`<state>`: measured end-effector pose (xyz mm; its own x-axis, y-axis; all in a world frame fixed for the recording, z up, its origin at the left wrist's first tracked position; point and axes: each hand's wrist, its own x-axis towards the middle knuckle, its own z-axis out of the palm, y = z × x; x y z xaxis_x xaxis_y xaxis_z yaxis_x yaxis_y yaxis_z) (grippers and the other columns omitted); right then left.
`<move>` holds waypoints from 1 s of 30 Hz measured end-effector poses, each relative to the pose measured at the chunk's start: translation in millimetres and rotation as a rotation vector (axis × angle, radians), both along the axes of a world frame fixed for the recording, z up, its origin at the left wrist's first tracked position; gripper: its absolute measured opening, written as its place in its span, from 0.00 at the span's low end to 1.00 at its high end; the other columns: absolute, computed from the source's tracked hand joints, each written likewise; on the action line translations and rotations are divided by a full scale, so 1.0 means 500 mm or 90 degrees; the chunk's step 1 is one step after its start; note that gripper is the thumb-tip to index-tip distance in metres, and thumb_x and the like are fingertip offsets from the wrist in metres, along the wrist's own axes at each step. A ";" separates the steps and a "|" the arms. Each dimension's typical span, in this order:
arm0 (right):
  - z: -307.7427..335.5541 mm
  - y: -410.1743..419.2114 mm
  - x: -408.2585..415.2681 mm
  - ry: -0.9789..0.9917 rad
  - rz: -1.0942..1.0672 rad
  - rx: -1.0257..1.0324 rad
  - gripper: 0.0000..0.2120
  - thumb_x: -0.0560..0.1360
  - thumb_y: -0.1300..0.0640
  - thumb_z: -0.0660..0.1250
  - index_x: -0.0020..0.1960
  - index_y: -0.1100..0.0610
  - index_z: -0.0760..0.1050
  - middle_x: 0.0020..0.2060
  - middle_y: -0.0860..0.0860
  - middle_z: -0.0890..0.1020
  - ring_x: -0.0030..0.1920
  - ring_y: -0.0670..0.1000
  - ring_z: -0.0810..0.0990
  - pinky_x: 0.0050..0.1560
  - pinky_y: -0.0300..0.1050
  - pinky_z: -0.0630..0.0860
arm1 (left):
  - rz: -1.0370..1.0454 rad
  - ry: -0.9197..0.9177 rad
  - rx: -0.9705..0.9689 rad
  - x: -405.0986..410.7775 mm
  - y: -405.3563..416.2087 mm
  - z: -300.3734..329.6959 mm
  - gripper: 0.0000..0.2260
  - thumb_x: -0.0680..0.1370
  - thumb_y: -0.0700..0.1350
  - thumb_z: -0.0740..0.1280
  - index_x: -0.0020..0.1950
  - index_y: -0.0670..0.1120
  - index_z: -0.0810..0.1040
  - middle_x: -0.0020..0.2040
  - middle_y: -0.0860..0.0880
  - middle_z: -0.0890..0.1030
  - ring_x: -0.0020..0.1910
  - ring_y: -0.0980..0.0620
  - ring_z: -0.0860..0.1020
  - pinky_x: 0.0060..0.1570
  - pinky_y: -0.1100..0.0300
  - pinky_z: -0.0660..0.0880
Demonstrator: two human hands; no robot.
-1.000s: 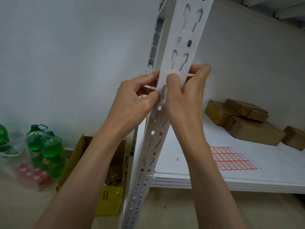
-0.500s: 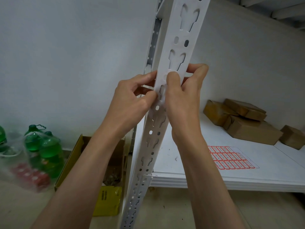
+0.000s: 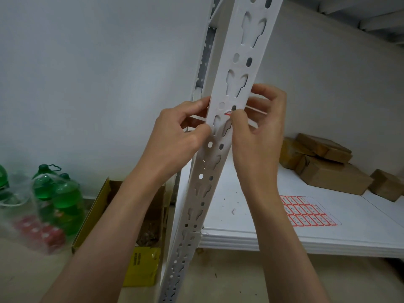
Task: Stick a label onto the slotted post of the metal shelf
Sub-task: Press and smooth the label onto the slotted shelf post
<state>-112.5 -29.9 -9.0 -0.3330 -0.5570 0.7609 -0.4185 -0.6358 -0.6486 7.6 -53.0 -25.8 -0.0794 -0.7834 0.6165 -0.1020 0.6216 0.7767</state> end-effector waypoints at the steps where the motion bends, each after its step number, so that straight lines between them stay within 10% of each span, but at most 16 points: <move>1: -0.007 -0.001 -0.001 0.007 -0.040 -0.056 0.12 0.79 0.59 0.68 0.58 0.49 0.70 0.55 0.47 0.79 0.53 0.42 0.80 0.50 0.31 0.78 | -0.001 -0.001 0.002 0.000 0.002 0.001 0.20 0.79 0.37 0.65 0.70 0.51 0.77 0.61 0.56 0.82 0.55 0.56 0.81 0.57 0.67 0.78; 18: -0.015 -0.021 -0.064 0.339 -0.228 -0.271 0.05 0.75 0.59 0.75 0.49 0.61 0.85 0.44 0.58 0.81 0.48 0.39 0.71 0.47 0.25 0.70 | 0.005 0.006 0.005 -0.001 0.004 0.002 0.20 0.79 0.39 0.66 0.70 0.52 0.77 0.60 0.57 0.82 0.52 0.61 0.81 0.47 0.77 0.74; 30: -0.045 -0.049 -0.014 0.312 -0.302 -0.251 0.07 0.81 0.60 0.65 0.52 0.62 0.79 0.48 0.59 0.78 0.46 0.56 0.78 0.41 0.54 0.80 | 0.030 0.003 0.002 -0.009 0.009 0.001 0.19 0.79 0.39 0.66 0.69 0.53 0.77 0.60 0.57 0.81 0.52 0.59 0.80 0.49 0.76 0.76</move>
<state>-119.3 -54.3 -31.6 -0.0424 -0.0974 0.9943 -0.8826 -0.4627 -0.0829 3.1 -48.5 -25.3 -0.0393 -0.7878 0.6147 -0.1268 0.6141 0.7790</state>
